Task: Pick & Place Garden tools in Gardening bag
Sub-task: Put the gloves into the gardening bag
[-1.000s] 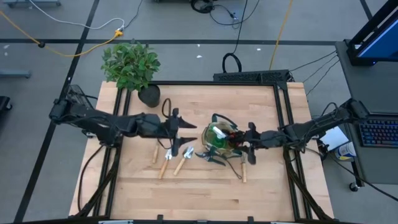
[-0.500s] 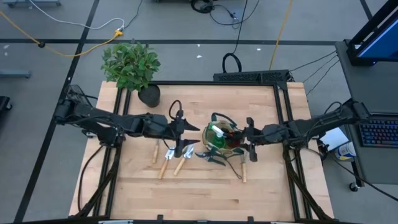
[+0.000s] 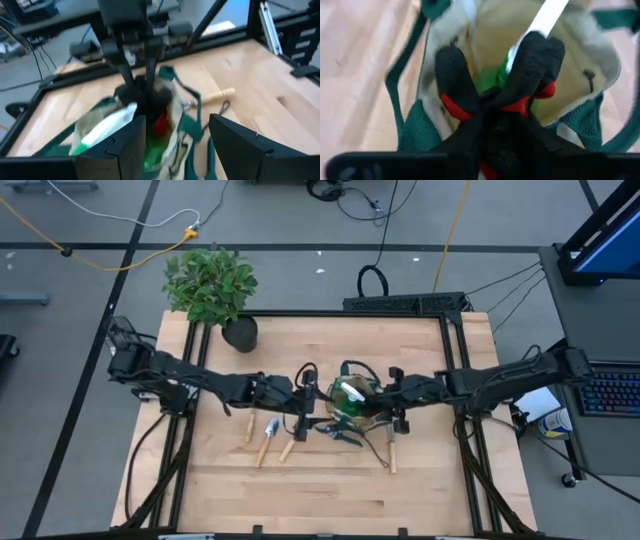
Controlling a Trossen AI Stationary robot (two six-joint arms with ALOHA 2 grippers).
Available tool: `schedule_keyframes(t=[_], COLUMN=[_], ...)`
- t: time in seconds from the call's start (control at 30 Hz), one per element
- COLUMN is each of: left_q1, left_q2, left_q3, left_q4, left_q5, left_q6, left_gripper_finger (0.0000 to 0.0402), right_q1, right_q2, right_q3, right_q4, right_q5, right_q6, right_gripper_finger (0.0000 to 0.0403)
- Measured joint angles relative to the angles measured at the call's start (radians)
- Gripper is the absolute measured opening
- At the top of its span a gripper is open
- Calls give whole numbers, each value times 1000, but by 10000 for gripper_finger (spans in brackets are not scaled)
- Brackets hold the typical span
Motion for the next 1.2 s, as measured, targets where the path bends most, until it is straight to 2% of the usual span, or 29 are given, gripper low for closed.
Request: schedule_keyframes(t=[0.17, 0.37, 0.4, 0.53, 0.6, 0.73, 0.83, 0.93, 1.2], left_q1=[14, 19, 19, 19, 19, 19, 19, 19, 15], left_q2=[9, 9, 8, 9, 9, 9, 9, 9, -17], left_q3=[-2, -1, -1, -1, -1, -1, -1, -1, -2], left_q4=[-11, -26, -26, -43, -38, -38, -47, -57, -125], left_q5=[-1, 0, 0, 0, 0, 0, 0, 0, 0], left_q6=[0, -23, -23, -24, -24, -31, -40, -50, -82], left_gripper_finger=[225, 225, 225, 225, 225, 225, 225, 225, 225], right_q1=[-26, -20, -14, -17, -45, -99, -113, -112, -113], right_q2=[59, 89, 87, 77, 76, 91, 85, 53, -94], right_q3=[0, 0, -1, -2, -2, -2, -2, -4, -5], right_q4=[-10, -20, -12, -1, -28, -41, -22, -4, 2], right_q5=[-122, -218, -212, -8, 47, 55, -3, -45, -38], right_q6=[-15, -92, -116, -137, -153, -135, -145, -173, -164], right_gripper_finger=[16, 17, 16, 8, 9, 28, 50, 73, 141])
